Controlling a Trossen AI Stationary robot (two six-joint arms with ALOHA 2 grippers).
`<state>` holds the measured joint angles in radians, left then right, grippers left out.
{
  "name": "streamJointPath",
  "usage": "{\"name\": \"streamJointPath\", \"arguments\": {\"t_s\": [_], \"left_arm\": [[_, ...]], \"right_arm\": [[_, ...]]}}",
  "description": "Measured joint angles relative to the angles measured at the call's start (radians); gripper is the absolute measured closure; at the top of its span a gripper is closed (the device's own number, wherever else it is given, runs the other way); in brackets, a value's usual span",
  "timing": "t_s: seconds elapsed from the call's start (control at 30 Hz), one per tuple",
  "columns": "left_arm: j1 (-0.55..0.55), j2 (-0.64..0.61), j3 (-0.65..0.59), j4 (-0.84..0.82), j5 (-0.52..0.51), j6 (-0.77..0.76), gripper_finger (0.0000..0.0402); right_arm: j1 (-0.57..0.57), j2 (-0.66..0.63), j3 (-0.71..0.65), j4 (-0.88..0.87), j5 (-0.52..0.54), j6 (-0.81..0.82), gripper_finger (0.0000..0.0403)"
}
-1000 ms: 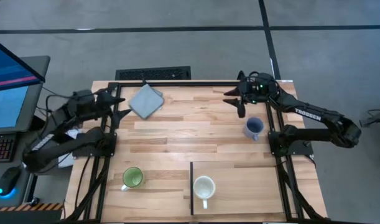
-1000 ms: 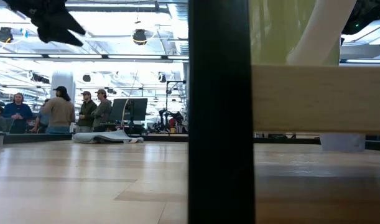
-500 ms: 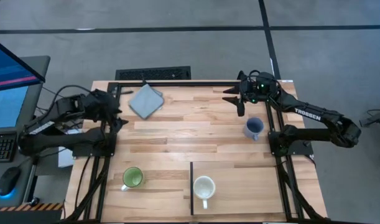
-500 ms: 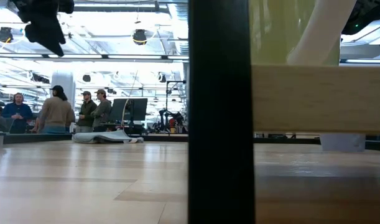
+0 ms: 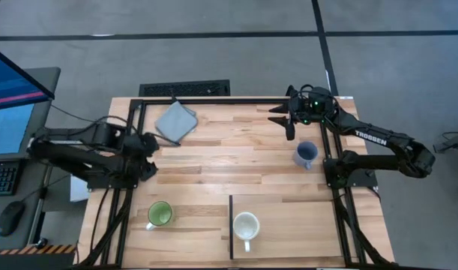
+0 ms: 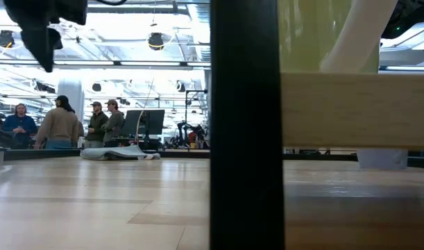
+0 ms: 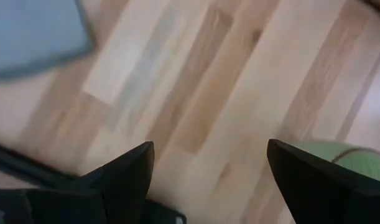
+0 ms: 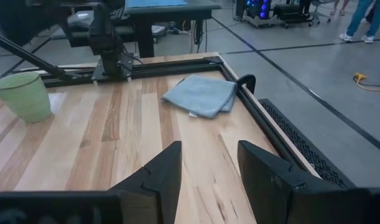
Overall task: Stack small to large cups/mugs on shelf
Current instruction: Put the green cup on the table
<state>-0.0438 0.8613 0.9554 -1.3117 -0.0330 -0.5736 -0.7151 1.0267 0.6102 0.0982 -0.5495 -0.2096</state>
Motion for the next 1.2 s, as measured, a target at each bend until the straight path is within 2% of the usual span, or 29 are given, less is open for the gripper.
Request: {"name": "streamJointPath", "arguments": {"t_s": [0.13,0.33,0.47,0.6,0.73,1.0,1.2], "left_arm": [[-0.109,0.044,0.000,-0.024,0.003,-0.166,0.0097],[-0.255,0.086,0.004,-0.055,0.086,-0.460,0.0097],[-0.349,0.134,0.060,-0.135,0.151,-0.676,0.0097],[-0.447,0.185,0.135,-0.154,0.159,-0.838,0.0097],[-0.536,0.264,0.200,-0.147,0.156,-0.935,0.0097],[-0.673,0.426,0.231,-0.141,0.151,-1.044,0.0097],[-0.764,0.513,0.276,-0.018,0.117,-1.144,0.0097]], "right_arm": [[0.000,0.000,0.000,0.000,0.000,0.000,0.0225],[0.000,0.000,0.000,0.000,0.000,0.000,0.0225],[0.000,0.000,0.000,0.000,0.000,0.000,0.0225],[0.000,0.000,0.000,-0.015,0.000,-0.005,0.0225],[0.000,0.001,0.000,-0.019,0.000,-0.009,0.0225],[0.002,0.001,0.000,-0.021,-0.003,-0.026,0.0225],[0.002,0.001,0.000,-0.046,-0.004,-0.024,0.0225]]}}
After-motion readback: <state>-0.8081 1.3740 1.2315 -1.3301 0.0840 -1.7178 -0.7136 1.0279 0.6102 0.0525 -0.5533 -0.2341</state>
